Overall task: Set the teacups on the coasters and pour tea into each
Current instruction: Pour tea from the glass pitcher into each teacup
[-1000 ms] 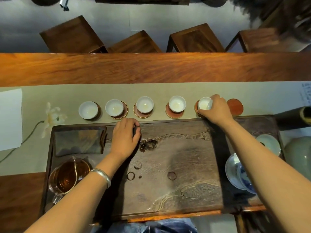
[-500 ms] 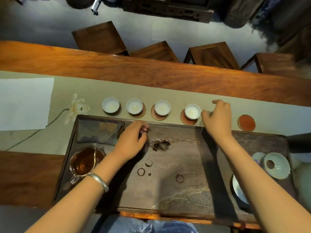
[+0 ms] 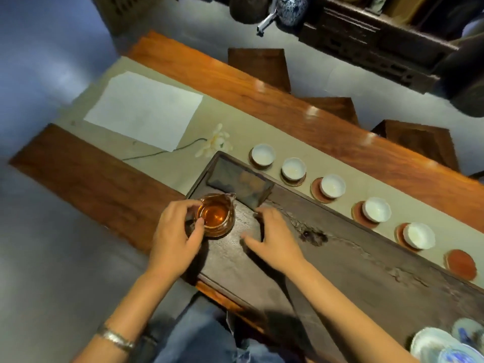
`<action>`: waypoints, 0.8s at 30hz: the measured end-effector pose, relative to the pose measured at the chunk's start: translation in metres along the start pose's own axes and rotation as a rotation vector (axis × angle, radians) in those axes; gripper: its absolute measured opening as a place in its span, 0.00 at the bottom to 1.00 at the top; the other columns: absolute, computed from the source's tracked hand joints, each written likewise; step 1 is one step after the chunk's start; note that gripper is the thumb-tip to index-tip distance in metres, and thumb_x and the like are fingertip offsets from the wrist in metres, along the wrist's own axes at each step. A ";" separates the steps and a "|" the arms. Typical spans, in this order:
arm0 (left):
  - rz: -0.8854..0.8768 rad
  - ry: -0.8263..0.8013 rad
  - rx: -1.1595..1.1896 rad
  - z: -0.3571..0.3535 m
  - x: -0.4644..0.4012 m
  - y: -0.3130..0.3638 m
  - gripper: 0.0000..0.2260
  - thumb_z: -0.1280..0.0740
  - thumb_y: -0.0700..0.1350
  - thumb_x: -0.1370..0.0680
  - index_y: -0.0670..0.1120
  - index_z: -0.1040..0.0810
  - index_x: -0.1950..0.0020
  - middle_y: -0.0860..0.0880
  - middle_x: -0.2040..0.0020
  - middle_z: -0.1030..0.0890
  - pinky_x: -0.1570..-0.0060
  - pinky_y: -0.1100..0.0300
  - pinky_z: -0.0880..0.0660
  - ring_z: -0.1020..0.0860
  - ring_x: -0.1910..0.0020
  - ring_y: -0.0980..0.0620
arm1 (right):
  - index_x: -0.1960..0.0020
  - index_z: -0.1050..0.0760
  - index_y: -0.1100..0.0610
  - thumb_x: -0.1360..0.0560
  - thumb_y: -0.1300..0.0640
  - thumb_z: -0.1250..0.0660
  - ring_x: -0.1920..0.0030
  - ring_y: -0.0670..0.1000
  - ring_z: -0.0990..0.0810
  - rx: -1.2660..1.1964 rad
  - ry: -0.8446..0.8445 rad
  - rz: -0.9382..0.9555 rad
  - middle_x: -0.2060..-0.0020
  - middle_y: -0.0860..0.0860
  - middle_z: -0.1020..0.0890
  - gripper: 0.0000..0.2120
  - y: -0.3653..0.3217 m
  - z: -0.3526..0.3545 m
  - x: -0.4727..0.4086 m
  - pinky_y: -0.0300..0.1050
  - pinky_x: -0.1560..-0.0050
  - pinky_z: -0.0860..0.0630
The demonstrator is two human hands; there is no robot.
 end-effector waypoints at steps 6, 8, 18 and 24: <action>0.104 0.007 0.022 -0.010 0.027 -0.030 0.13 0.30 0.41 0.26 0.47 0.24 0.42 0.54 0.48 0.27 0.47 0.57 0.30 0.26 0.47 0.53 | 0.27 0.36 0.57 0.29 0.43 0.25 0.33 0.51 0.30 -0.001 -0.026 0.101 0.34 0.54 0.28 0.38 -0.028 -0.022 -0.010 0.43 0.34 0.31; 0.152 0.016 0.043 -0.014 0.032 -0.038 0.12 0.30 0.41 0.27 0.46 0.25 0.44 0.52 0.48 0.27 0.47 0.56 0.29 0.26 0.48 0.52 | 0.25 0.37 0.56 0.31 0.43 0.24 0.31 0.52 0.31 -0.003 -0.020 0.120 0.32 0.54 0.29 0.41 -0.032 -0.023 -0.014 0.43 0.33 0.33; 0.296 -0.143 0.266 -0.034 0.033 -0.055 0.08 0.34 0.48 0.22 0.56 0.31 0.46 0.53 0.52 0.21 0.52 0.56 0.25 0.21 0.52 0.56 | 0.23 0.40 0.53 0.34 0.45 0.20 0.28 0.48 0.33 -0.101 -0.037 0.181 0.29 0.50 0.29 0.47 -0.039 -0.039 -0.029 0.41 0.30 0.38; 0.268 -0.221 0.308 -0.043 0.032 -0.051 0.06 0.35 0.48 0.21 0.57 0.31 0.52 0.55 0.57 0.23 0.56 0.60 0.27 0.23 0.56 0.60 | 0.24 0.41 0.54 0.36 0.44 0.20 0.29 0.51 0.33 -0.090 0.011 0.142 0.30 0.52 0.29 0.48 -0.037 -0.046 -0.033 0.45 0.30 0.34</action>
Point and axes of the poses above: each hand's wrist, its own x-axis away from the middle knuckle, its own z-axis out of the back of the hand, y = z × x, the point moved 9 cm from there along -x, towards the middle knuckle
